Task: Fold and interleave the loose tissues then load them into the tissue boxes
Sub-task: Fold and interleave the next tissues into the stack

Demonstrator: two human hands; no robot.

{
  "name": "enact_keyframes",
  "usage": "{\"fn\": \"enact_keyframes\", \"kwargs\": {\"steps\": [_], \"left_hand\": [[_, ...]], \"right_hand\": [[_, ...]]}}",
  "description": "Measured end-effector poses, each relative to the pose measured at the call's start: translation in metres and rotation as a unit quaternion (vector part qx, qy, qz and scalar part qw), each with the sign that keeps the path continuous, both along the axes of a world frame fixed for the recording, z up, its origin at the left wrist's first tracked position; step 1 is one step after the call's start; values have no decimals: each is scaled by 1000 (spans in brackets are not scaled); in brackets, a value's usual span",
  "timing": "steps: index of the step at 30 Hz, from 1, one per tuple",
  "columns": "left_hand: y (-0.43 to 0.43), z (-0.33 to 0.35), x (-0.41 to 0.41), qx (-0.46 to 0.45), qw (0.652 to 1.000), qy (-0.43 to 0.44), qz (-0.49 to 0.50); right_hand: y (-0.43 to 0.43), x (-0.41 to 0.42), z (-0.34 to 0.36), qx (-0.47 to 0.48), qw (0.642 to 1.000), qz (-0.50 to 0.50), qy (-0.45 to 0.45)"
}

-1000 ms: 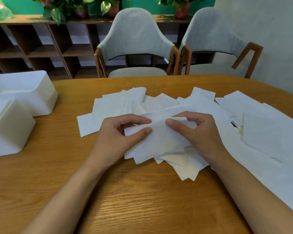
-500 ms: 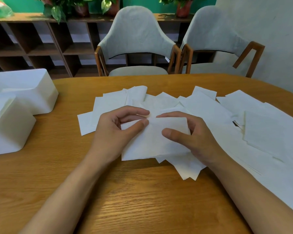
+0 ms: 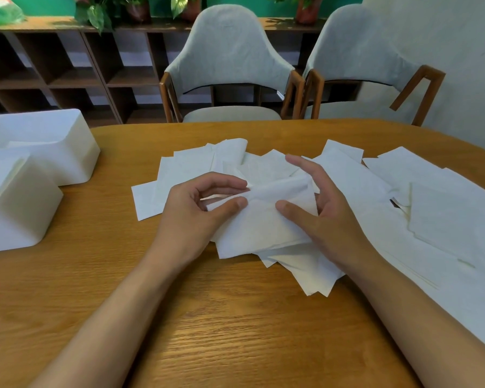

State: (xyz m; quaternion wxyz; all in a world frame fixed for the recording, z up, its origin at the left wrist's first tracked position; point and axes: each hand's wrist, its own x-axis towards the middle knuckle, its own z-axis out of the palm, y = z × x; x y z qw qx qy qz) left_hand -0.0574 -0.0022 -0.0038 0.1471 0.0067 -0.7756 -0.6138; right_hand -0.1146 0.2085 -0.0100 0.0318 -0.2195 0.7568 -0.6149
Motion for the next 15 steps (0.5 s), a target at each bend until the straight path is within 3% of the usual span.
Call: {"fn": "enact_keyframes", "kwargs": {"steps": [6, 9, 15], "left_hand": [[0, -3, -1, -74, 997, 13, 18], [2, -2, 0, -24, 999, -27, -22], [3, -8, -1, -22, 998, -18, 60]], "right_hand": [[1, 2, 3, -23, 999, 22, -14], [-1, 4, 4, -17, 999, 33, -13], [4, 7, 6, 26, 994, 110, 2]]}}
